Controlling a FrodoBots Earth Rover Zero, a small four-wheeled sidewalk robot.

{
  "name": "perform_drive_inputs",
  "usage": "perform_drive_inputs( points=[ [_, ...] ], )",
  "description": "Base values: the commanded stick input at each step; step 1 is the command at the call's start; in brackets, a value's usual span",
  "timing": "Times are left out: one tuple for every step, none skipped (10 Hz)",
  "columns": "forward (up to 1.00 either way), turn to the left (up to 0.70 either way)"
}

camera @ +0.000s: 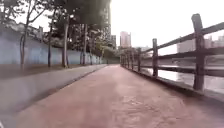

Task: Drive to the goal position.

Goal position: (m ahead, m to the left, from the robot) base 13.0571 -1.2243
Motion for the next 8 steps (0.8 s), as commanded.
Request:
perform_drive_inputs(
  points=[
    [1.00,0.00],
    [1.00,0.00],
    [1.00,0.00],
    [1.00,0.00],
    [1.00,0.28],
    [1.00,0.05],
    [1.00,0.00],
    [1.00,0.00]
  ],
)
